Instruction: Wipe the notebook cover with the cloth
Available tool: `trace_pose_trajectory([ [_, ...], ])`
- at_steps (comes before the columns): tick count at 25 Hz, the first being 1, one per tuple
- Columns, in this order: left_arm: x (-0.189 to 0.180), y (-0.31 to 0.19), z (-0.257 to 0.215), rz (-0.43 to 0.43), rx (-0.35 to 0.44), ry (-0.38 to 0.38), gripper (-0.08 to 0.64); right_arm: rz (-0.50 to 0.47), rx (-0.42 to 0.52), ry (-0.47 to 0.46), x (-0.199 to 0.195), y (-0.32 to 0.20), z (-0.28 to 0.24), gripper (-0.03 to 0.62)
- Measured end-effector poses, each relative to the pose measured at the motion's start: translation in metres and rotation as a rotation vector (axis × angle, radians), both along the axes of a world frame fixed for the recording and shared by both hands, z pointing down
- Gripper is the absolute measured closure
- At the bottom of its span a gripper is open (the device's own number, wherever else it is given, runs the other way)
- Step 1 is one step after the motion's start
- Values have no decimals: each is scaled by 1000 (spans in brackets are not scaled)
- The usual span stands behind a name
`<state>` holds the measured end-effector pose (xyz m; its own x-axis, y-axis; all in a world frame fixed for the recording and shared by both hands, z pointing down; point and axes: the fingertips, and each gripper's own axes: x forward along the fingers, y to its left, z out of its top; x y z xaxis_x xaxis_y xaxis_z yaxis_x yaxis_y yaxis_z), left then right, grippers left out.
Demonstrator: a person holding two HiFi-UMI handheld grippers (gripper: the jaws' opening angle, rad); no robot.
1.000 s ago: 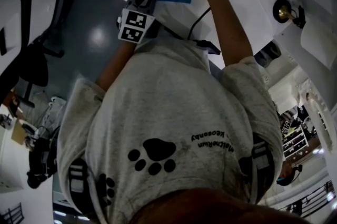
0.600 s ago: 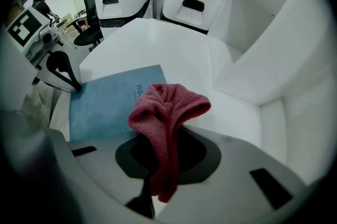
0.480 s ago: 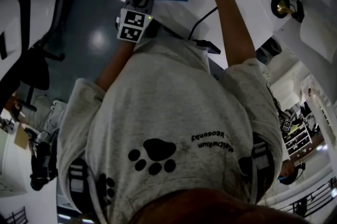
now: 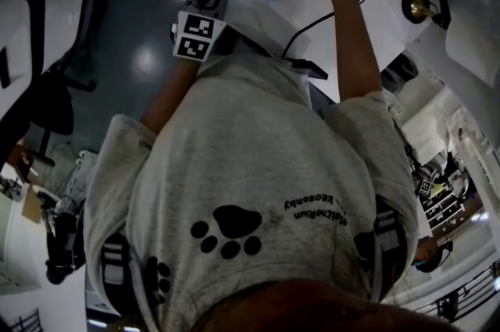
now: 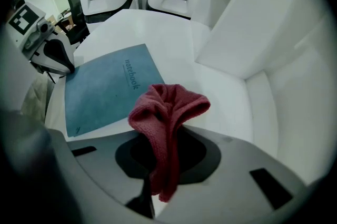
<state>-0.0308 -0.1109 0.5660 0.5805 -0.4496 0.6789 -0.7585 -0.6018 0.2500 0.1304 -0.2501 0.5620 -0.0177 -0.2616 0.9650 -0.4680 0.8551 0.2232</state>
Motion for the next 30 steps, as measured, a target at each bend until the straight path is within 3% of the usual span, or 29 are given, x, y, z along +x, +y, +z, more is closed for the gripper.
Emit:
trace_pose_trajectory([
  [5, 3, -1, 1, 2, 1, -1, 548, 44, 30, -23, 13, -2, -13, 523],
  [10, 4, -1, 3, 6, 3, -2, 548, 45, 87, -93, -8, -6, -38, 523],
  [17, 7, 2, 7, -7, -8, 16, 548, -60, 119, -183, -65, 1, -53, 522],
  [25, 5, 0, 5, -22, -15, 24, 548, -210, 46, -233, -136, 20, -35, 523],
  [30, 4, -1, 4, -25, -12, 22, 548, -268, 10, -239, -158, 28, -26, 523],
])
